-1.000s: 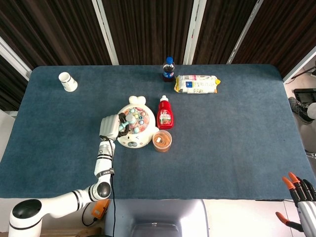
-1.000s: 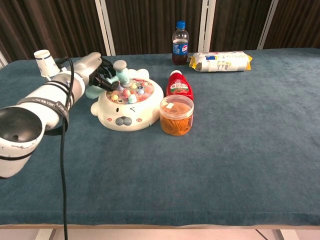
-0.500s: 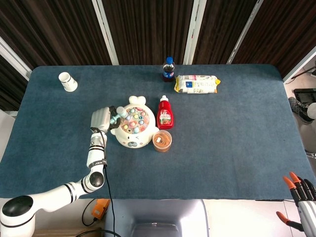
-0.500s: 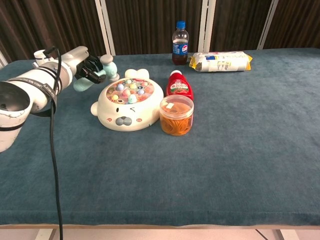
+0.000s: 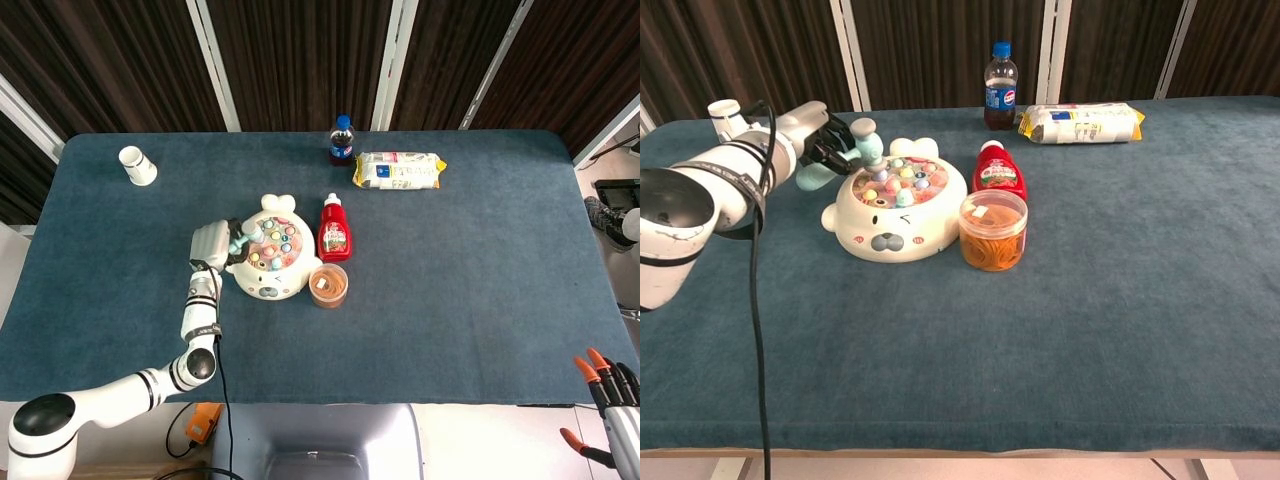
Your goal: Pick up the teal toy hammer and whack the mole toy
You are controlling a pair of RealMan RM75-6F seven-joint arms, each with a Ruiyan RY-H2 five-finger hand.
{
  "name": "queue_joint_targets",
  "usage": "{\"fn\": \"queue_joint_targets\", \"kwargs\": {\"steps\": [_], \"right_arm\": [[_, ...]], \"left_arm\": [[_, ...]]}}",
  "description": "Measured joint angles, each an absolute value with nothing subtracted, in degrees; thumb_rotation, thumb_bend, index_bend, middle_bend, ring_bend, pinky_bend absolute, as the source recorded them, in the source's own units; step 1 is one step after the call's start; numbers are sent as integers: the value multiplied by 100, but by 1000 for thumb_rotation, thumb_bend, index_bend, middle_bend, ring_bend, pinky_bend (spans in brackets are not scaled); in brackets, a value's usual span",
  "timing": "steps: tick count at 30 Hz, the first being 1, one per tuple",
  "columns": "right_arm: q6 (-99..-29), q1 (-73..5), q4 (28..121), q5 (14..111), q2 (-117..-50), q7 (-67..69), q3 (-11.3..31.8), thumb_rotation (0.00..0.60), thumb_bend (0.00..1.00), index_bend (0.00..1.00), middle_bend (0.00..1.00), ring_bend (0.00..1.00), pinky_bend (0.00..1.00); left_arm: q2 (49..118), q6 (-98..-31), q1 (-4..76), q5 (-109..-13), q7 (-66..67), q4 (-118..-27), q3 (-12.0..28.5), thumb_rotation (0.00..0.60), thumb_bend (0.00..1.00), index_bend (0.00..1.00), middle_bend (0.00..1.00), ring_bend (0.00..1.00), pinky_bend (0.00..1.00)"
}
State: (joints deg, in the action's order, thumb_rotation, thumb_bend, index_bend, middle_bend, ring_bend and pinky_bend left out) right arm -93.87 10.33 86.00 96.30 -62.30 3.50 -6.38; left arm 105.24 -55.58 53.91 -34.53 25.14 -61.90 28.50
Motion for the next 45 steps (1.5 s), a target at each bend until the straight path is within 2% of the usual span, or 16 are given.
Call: {"fn": "queue_joint_targets", "kwargs": {"steps": [23, 27, 33, 38, 42, 45], "right_arm": [[-9410, 1038, 8596, 9669, -6235, 343, -644, 600, 174, 0, 12, 0, 0], [-9407, 1036, 8595, 9686, -6236, 334, -652, 600, 174, 0, 12, 0, 0], [-9412, 1035, 8598, 9758, -6251, 275, -680, 600, 174, 0, 12, 0, 0], [-9382, 1022, 8621, 9840, -6292, 133, -717, 600, 174, 0, 12, 0, 0], [-9316, 995, 8661, 9929, -6325, 19, -766, 600, 174, 0, 12, 0, 0], [-9305, 987, 8667, 9946, -6331, 5, -778, 600, 174, 0, 12, 0, 0]], "left_arm": [[10487, -5550, 5469, -3203, 2754, -6225, 2733, 600, 808, 701, 944, 886, 1000], [10354, -5674, 5410, -3351, 2581, -6520, 2793, 600, 806, 701, 944, 886, 1000], [9871, -5879, 5142, -3651, 2343, -7471, 2791, 600, 803, 701, 944, 886, 1000], [9378, -6158, 4656, -4106, 2171, -8432, 2428, 600, 794, 703, 944, 885, 1000], [9197, -6330, 4260, -4405, 2036, -8811, 1936, 600, 789, 704, 943, 883, 1000], [9116, -6387, 4115, -4561, 1924, -8944, 1747, 600, 785, 704, 943, 880, 1000]]}}
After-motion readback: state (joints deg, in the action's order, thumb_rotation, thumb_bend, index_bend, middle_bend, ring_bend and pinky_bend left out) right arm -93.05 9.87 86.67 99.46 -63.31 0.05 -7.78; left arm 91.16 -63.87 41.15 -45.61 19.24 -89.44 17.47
